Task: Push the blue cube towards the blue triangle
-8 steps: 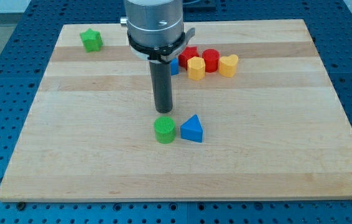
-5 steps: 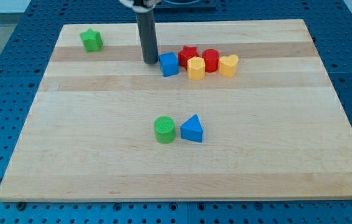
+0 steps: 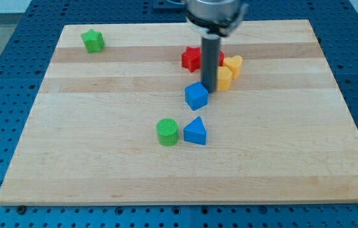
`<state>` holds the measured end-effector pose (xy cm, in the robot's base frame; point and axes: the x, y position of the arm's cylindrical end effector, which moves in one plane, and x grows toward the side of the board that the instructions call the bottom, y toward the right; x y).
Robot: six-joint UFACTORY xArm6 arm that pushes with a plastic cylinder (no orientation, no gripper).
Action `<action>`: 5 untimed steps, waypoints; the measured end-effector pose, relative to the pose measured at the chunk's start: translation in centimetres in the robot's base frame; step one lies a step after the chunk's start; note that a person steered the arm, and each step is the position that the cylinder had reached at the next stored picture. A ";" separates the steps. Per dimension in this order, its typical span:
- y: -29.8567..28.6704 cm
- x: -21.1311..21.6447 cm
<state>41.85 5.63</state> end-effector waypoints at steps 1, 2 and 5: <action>2.8 3.0; 3.3 3.0; 0.6 1.1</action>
<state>42.99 6.22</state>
